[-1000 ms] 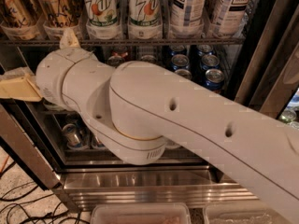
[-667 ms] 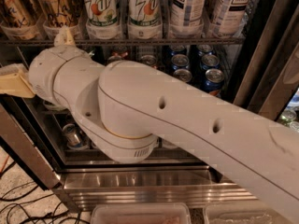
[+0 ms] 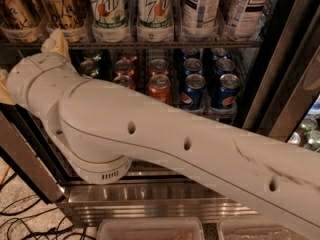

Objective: Pick orange can from top shelf of fridge

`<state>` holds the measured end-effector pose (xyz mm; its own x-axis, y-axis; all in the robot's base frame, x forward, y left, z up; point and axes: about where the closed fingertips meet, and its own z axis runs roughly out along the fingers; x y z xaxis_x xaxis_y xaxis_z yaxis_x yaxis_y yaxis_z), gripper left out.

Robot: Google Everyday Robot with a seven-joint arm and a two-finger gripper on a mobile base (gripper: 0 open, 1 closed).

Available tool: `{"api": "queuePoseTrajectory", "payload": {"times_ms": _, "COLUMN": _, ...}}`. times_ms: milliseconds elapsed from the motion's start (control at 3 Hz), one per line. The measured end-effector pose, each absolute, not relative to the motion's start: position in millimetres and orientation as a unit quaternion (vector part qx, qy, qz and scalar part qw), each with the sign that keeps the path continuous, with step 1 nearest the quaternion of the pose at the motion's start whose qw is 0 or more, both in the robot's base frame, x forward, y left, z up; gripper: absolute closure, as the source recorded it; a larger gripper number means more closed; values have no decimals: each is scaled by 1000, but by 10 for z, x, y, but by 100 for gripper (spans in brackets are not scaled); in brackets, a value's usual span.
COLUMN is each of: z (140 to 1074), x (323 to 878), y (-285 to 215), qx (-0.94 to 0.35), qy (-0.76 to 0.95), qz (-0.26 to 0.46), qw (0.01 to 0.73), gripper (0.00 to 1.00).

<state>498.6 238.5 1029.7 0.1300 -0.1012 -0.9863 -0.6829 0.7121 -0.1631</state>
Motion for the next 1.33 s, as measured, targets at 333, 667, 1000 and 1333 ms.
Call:
{"api": "queuePoseTrajectory", "payload": {"times_ms": 333, "z": 10317, "x": 4979, "y": 2384, "qx": -313, "qy": 623, "qz": 211, "qw": 685, "gripper": 0}}
{"api": "queuePoseTrajectory", "payload": {"times_ms": 667, "z": 10326, "x": 4976, "y": 2334, "qx": -306, "qy": 624, "qz": 209, "qw": 688, "gripper": 0}}
{"api": "queuePoseTrajectory", "payload": {"times_ms": 1000, "z": 10324, "x": 4969, "y": 2272, "qx": -304, "qy": 622, "qz": 214, "qw": 689, "gripper": 0}}
{"api": "queuePoseTrajectory", "payload": {"times_ms": 1333, "z": 10304, "x": 4943, "y": 2166, "qx": -302, "qy": 621, "qz": 215, "qw": 690, "gripper": 0}}
